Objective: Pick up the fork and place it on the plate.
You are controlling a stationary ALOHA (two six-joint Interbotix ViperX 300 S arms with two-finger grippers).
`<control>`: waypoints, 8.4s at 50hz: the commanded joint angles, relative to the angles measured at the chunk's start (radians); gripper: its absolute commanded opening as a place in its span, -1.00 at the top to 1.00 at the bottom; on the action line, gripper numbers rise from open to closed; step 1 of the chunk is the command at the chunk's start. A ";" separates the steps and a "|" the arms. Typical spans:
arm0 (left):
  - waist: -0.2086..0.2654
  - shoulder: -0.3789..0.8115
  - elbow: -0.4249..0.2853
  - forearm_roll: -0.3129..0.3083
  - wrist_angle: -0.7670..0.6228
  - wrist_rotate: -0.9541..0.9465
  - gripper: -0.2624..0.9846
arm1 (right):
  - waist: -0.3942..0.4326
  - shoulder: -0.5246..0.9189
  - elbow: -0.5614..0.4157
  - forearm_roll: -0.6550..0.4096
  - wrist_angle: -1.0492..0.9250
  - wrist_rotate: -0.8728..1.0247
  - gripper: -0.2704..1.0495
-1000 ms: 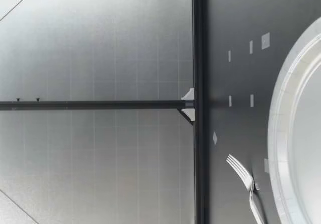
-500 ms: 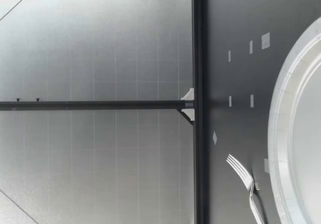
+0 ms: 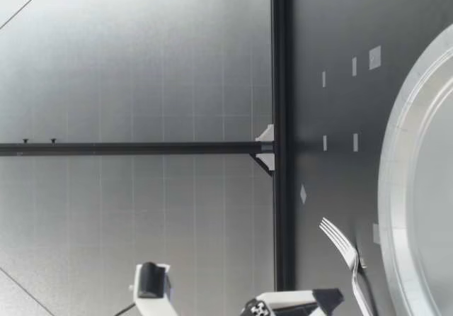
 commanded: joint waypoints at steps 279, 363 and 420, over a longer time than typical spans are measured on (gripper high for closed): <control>-0.170 -0.436 0.144 0.135 -0.779 -0.118 -0.88 | 0.428 0.279 -0.163 0.084 0.367 0.138 0.87; -0.166 -0.522 0.206 0.106 -0.787 -0.100 -0.88 | 0.411 0.980 -0.514 0.123 0.523 0.330 0.11; -0.166 -0.529 0.227 0.104 -0.778 -0.031 -0.87 | 0.252 0.726 -0.434 -0.094 -0.186 0.124 -0.19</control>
